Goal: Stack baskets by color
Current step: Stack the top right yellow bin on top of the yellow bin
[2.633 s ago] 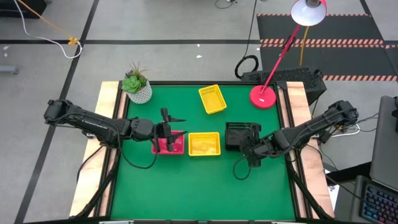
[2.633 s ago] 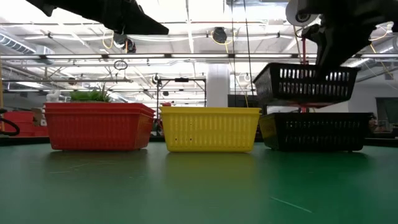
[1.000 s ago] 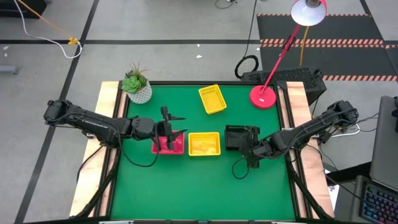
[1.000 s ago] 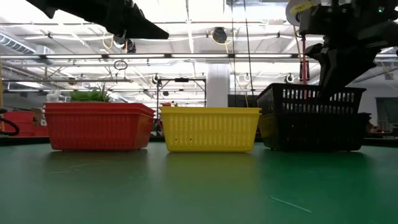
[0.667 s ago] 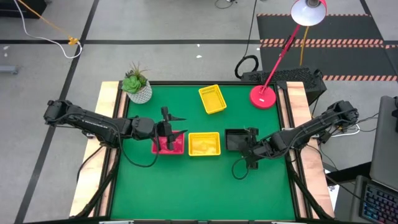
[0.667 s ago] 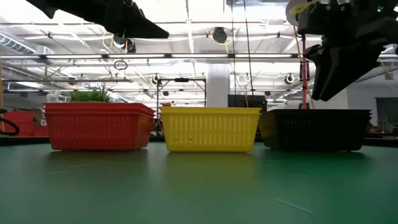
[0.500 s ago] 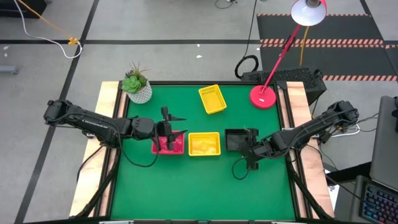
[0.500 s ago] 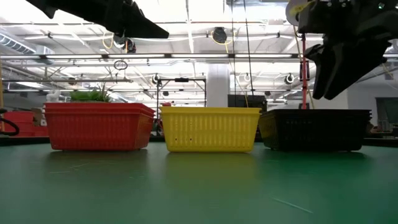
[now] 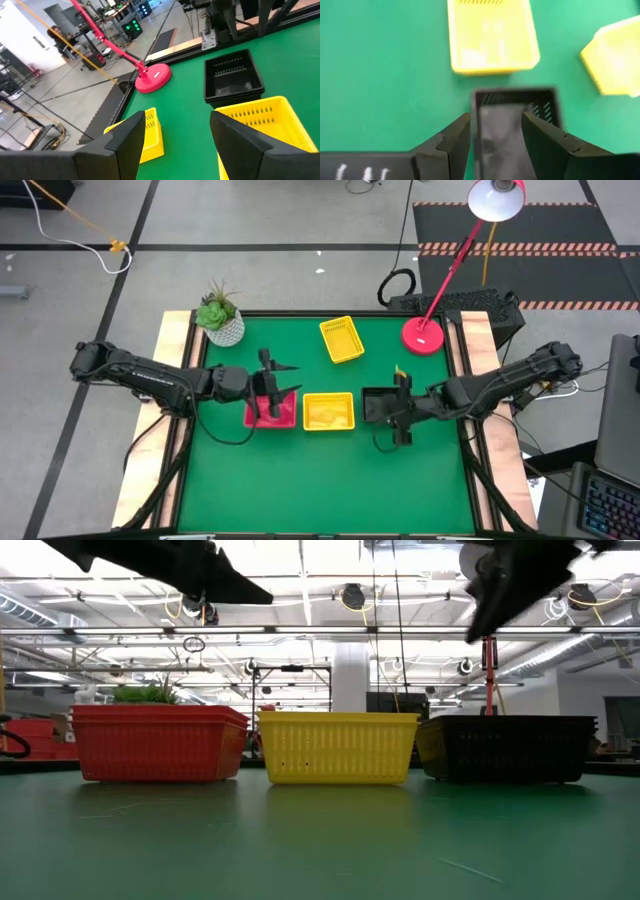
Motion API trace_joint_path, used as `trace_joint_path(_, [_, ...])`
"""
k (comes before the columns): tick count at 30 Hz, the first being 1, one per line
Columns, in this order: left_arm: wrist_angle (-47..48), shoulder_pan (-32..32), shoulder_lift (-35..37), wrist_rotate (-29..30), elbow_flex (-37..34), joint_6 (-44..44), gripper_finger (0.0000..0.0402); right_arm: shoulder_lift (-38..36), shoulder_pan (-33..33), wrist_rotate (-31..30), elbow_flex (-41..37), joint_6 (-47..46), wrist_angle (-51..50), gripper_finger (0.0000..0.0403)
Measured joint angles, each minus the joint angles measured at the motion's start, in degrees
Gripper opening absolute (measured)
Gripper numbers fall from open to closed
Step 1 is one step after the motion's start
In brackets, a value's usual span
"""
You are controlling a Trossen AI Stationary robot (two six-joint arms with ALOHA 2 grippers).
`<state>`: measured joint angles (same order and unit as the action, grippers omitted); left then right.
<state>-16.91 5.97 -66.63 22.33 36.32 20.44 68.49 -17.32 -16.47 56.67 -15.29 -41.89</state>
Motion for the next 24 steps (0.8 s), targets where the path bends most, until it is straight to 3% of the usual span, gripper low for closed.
trace_joint_path(9, [0.1, -1.2, 0.0, 0.0, 0.0, -2.7, 0.0225, 1.6, 11.7, 0.0, 9.6, 13.3, 0.2, 0.0171])
trace_joint_path(17, [0.1, -1.1, 0.0, 0.0, 0.0, -5.8, 0.0225, 2.6, 22.7, 0.3, 12.1, 23.6, 3.2, 0.0171])
trace_joint_path(24, [0.3, -1.1, 0.0, 0.0, 0.0, -7.5, 0.0225, 6.6, 31.9, 10.1, 12.0, 30.5, 8.0, 0.0171])
